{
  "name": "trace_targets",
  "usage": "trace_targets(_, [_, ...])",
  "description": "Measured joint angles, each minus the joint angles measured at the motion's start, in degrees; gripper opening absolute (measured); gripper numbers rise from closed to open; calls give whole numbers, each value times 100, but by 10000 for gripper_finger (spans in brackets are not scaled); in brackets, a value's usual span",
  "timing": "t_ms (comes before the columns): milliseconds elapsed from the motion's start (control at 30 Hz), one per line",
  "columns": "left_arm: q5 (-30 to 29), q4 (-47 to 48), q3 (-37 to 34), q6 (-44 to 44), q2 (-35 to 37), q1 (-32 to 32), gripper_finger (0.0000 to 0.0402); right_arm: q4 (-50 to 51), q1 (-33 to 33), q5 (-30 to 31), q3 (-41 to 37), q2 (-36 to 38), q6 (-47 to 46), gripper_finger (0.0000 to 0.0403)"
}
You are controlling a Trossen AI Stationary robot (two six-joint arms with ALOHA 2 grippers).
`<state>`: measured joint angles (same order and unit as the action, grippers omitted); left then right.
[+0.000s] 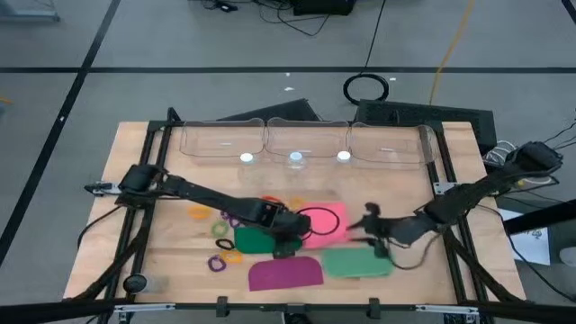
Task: Pick & Place Sports Items
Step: Put the pink microfiber towel into the right transparent bin
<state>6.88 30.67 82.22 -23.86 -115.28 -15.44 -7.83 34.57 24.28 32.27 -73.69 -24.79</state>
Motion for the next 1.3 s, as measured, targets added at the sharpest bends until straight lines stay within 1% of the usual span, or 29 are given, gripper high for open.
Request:
trace_targets(33, [-150,146,0,47,80,-24,11,353,-72,113,0,-47,-270,160])
trace_targets(100, [-477,392,1,168,255,-59,1,859,-253,118,0,-146,-866,161])
trace_targets(200, [-997,454,1,314,538,-88,10,1254,-547,-12,0,-271,-1660,172])
trace_targets(300, [-1494,445,-1,456,794,-81,16,1322,-944,-572,0,-371,-1863,196])
trace_targets(433, [-1947,418,-1,848,1028,-79,2,1295,-1586,-1535,0,-442,-2204,227])
trace_targets(533, [-2003,360,2,1085,1080,-81,6,1242,-1941,-1983,0,-482,-2275,249])
trace_targets(600, [-1998,393,-1,1215,1076,-81,12,1223,-2098,-2139,0,-483,-2319,262])
trace_targets(767, [-1997,436,-1,1438,1036,-79,7,958,-2314,-2264,0,-517,-2655,281])
trace_targets(867, [-1997,430,-1,1543,1036,-79,2,482,-2367,-2511,-9,-688,-2818,281])
trace_targets(1067, [-1996,420,-1,1750,1036,-77,13,-706,-2381,-2821,-155,-1388,-3188,281])
trace_targets(1200, [-1996,406,-1,1783,1036,-77,1,-906,-2396,-2883,-227,-1729,-3295,280])
trace_targets(1300, [-1994,407,-1,1819,1036,-77,6,-901,-2409,-2883,-287,-1795,-3302,269])
